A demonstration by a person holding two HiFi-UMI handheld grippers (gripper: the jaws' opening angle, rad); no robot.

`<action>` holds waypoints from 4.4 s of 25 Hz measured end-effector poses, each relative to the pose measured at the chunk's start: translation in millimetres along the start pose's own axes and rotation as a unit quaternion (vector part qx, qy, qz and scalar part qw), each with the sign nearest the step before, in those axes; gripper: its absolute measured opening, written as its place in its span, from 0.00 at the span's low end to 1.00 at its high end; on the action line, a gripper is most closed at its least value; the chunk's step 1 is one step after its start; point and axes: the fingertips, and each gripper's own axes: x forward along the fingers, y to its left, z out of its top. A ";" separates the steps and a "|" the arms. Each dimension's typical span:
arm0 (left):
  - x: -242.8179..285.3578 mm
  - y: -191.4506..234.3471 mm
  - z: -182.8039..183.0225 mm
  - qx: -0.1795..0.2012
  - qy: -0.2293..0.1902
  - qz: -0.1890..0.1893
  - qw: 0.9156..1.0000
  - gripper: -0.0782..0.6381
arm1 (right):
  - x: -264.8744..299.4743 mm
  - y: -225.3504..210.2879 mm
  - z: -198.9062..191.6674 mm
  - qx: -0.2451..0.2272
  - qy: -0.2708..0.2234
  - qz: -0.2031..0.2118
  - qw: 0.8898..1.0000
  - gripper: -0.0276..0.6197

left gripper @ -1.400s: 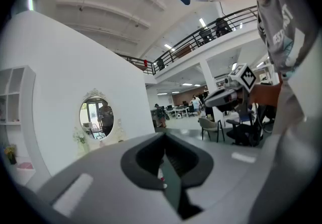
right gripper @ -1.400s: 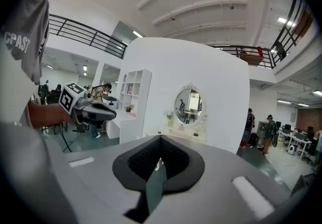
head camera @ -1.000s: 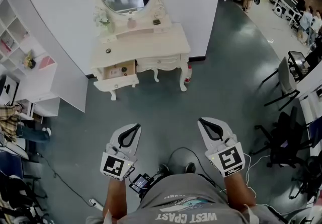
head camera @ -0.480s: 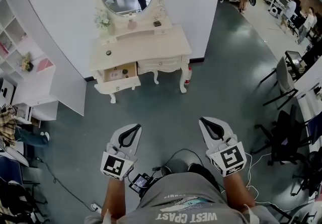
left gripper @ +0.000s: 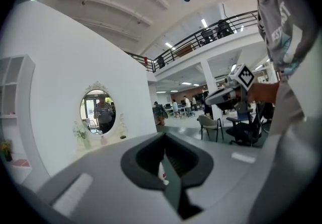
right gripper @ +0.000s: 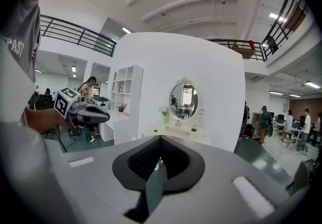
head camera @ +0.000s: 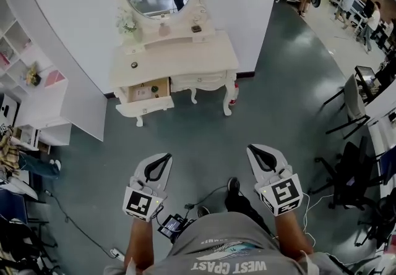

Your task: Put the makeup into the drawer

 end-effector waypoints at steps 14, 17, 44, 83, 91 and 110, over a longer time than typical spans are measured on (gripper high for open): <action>123.0 43.0 7.7 0.009 0.033 0.097 0.995 0.11 | 86.9 -136.9 -9.4 -0.007 -0.006 0.067 0.998 0.05; 148.1 49.2 14.1 0.020 0.038 0.113 0.993 0.11 | 102.0 -164.1 -13.3 -0.005 -0.006 0.078 0.997 0.05; 292.1 161.4 15.9 0.028 0.031 0.094 0.995 0.11 | 235.4 -266.8 -6.9 0.008 0.021 0.053 0.998 0.05; 485.0 388.2 8.5 0.005 0.051 0.104 0.993 0.11 | 556.2 -381.4 41.7 0.010 0.032 0.090 0.995 0.05; 513.1 413.5 8.5 -0.006 0.076 0.163 0.984 0.11 | 617.7 -412.0 46.6 0.005 0.027 0.145 0.989 0.05; 521.3 468.1 -19.5 -0.022 0.092 0.192 0.977 0.11 | 714.0 -430.8 51.8 0.002 0.038 0.145 0.989 0.05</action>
